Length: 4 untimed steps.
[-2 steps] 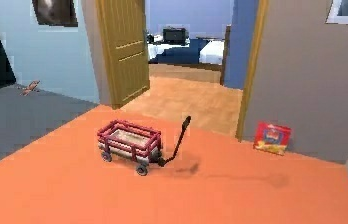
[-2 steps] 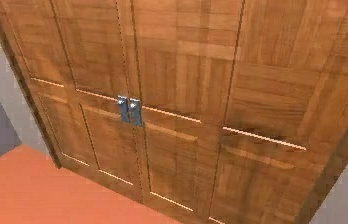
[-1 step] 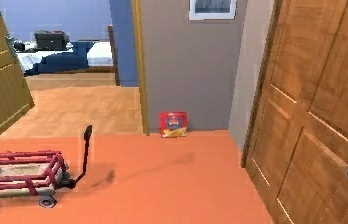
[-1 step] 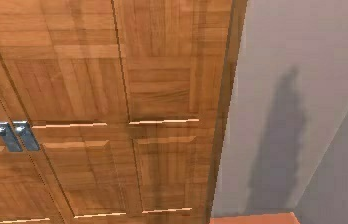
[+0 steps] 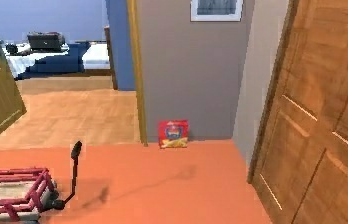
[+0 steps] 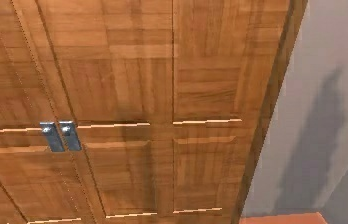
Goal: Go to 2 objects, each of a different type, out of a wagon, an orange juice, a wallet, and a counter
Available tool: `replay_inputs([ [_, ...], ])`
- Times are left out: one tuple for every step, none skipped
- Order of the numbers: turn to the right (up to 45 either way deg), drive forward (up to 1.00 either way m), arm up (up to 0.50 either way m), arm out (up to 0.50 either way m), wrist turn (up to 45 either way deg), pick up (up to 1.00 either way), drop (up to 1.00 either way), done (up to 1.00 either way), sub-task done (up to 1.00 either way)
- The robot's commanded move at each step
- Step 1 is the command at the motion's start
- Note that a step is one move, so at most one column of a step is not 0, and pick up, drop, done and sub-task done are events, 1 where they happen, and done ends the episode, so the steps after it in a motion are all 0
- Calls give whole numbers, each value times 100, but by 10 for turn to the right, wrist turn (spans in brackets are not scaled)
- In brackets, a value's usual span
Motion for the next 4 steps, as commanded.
replay_inputs([
  [60, 0, 0, 0, 0, 0, 0, 0, 0],
  [0, 85, 0, 0, 0, 0, 0, 0, 0],
  [-450, 0, 0, 0, 0, 0, 0, 0, 0],
  [-420, 0, 0, 0, 0, 0, 0, 0, 0],
])
